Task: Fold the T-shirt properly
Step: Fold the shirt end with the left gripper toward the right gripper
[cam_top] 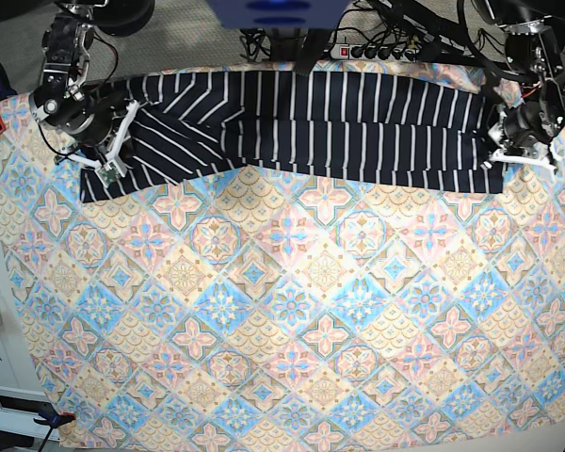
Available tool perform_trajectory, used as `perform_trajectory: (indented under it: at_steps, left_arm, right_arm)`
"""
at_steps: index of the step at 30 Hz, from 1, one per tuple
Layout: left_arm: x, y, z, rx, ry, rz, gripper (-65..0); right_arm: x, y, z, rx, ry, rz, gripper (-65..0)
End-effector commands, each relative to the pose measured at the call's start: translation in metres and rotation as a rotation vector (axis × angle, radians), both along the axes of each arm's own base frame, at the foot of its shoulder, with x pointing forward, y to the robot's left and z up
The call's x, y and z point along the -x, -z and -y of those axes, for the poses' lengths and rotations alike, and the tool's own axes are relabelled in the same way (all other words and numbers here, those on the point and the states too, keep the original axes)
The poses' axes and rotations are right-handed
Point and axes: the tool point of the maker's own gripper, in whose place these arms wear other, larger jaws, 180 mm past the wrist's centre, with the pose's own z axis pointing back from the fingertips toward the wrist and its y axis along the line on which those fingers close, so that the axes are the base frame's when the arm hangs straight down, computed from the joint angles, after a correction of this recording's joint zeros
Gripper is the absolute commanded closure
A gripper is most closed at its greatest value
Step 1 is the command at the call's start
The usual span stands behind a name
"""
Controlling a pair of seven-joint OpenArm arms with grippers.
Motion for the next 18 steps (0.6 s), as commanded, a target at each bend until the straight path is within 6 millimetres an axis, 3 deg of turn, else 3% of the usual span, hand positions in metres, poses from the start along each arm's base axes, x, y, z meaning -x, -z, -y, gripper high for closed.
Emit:
perform_trajectory:
  at_steps: [1, 5, 8, 13, 18]
  left_arm:
    - [-0.006, -0.016, -0.021, -0.051, -0.028, 0.045, 0.0]
    - [-0.002, -0.031, -0.043, -0.073, -0.098, 0.085, 0.0]
    - [-0.006, -0.053, -0.036, -0.119, -0.035, 0.134, 0.0]
    - [-0.02, -0.082, 0.039, -0.113, 0.184, 0.254, 0.0]
    - [-0.019, -0.064, 0.113, 0.011, 0.326, 0.236, 0.0]
  right_arm:
    - [-0.009, -0.012, 0.0, 0.003, -0.014, 0.045, -5.8]
    - [-0.009, -0.012, -0.009, -0.005, -0.039, 0.045, -5.8]
    - [-0.009, -0.011, -0.009, -0.006, -0.04, 0.045, -5.8]
    - [-0.01, -0.012, -0.009, -0.006, -0.038, 0.048, -5.8]
    - [-0.01, -0.012, -0.008, -0.005, -0.035, 0.049, -5.8]
